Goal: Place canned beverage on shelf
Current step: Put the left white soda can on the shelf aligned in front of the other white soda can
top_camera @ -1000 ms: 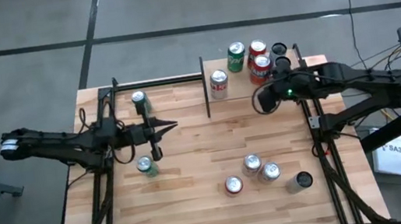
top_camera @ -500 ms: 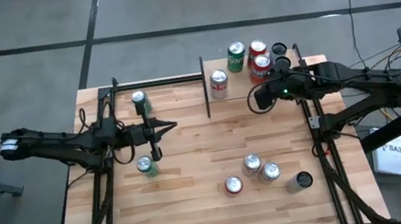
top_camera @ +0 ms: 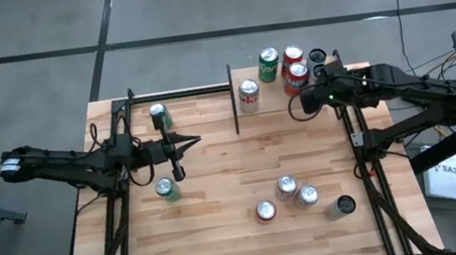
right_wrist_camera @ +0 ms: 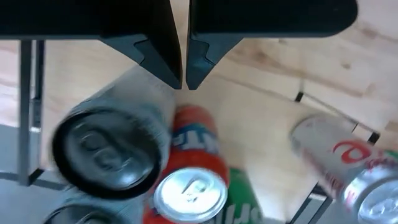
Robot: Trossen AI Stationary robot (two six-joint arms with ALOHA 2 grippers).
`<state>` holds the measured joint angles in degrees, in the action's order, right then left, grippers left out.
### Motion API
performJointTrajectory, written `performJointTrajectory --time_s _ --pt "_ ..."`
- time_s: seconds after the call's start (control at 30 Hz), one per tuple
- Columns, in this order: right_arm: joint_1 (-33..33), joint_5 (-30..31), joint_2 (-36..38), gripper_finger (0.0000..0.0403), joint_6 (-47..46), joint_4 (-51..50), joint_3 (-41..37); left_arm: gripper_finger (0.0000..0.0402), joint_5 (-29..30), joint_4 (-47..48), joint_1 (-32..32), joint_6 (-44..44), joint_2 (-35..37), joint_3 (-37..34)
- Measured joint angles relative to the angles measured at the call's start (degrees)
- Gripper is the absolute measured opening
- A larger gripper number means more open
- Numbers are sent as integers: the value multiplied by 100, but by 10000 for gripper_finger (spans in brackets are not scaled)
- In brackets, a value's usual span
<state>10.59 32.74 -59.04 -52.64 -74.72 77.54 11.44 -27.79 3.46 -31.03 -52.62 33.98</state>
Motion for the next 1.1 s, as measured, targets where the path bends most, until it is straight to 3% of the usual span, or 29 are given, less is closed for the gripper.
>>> performJointTrajectory --time_s 0.7,0.8,1.1 --pt "409 117 133 13 -73 -479 0 2 3 15 0 4 0 -2" --pt "409 -231 176 13 -176 -350 0 2 3 15 0 4 0 -2" --pt "409 -204 153 13 203 531 0 2 3 7 0 4 0 -2"
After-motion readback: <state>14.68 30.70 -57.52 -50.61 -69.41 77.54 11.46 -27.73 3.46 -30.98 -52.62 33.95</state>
